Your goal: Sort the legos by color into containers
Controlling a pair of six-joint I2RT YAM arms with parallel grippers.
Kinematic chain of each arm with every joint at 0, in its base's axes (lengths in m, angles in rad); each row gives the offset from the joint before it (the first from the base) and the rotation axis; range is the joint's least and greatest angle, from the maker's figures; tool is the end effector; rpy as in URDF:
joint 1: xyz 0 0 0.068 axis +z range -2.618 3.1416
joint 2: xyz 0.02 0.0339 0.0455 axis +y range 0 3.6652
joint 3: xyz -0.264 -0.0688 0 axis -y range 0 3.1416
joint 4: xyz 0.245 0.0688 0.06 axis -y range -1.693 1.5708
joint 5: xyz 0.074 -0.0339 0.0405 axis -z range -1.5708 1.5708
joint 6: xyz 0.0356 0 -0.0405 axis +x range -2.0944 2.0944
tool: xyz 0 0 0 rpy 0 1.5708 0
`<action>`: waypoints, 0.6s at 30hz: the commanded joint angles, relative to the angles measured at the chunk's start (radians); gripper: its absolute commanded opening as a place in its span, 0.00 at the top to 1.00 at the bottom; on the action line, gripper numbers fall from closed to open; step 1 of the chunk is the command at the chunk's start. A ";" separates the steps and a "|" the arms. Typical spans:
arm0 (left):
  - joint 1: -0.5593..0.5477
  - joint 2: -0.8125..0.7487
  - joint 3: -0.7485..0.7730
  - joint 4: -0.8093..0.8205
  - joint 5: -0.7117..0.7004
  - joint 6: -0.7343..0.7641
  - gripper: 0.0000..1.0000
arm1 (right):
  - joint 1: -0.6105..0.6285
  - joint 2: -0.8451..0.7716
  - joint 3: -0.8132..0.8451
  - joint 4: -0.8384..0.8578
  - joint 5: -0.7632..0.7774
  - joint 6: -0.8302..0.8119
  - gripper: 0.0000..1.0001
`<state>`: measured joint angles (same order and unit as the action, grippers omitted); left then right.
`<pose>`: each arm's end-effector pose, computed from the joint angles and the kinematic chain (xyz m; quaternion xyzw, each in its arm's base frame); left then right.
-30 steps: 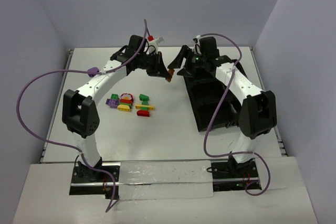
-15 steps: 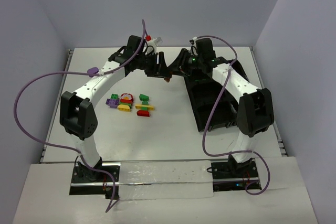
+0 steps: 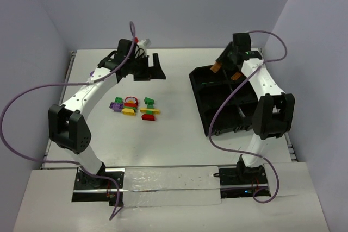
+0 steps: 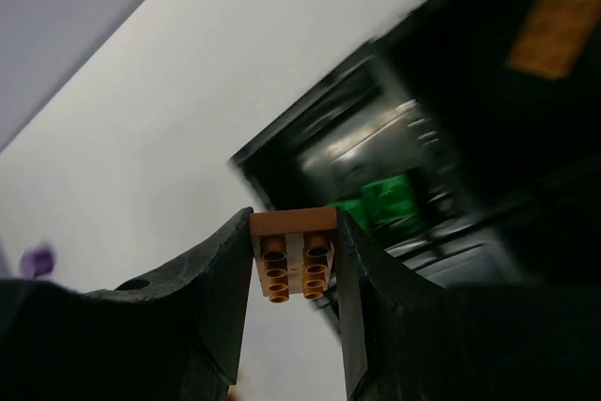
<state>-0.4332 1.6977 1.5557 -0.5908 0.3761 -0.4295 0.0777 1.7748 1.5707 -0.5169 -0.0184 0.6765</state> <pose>0.3431 -0.1731 0.3284 0.0777 0.8973 -0.3222 0.2917 0.4066 0.0323 0.3088 0.2651 0.8716 0.1596 0.3802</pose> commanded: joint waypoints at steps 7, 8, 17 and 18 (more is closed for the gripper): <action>0.226 -0.087 -0.075 -0.080 -0.334 -0.127 0.01 | -0.159 0.086 0.118 -0.009 0.262 -0.049 1.00; 0.245 -0.083 -0.079 -0.106 -0.356 -0.138 0.02 | -0.164 0.102 0.130 -0.009 0.266 -0.048 0.99; 0.424 -0.101 -0.133 -0.119 -0.370 -0.167 0.01 | -0.179 0.239 0.224 -0.034 0.293 -0.065 0.66; 0.429 -0.092 -0.131 -0.124 -0.370 -0.170 0.01 | -0.180 0.248 0.226 -0.034 0.290 -0.068 0.54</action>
<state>-0.0472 1.6310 1.4010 -0.7005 0.0322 -0.5838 -0.1017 1.9984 1.7331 -0.5479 0.2477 0.6289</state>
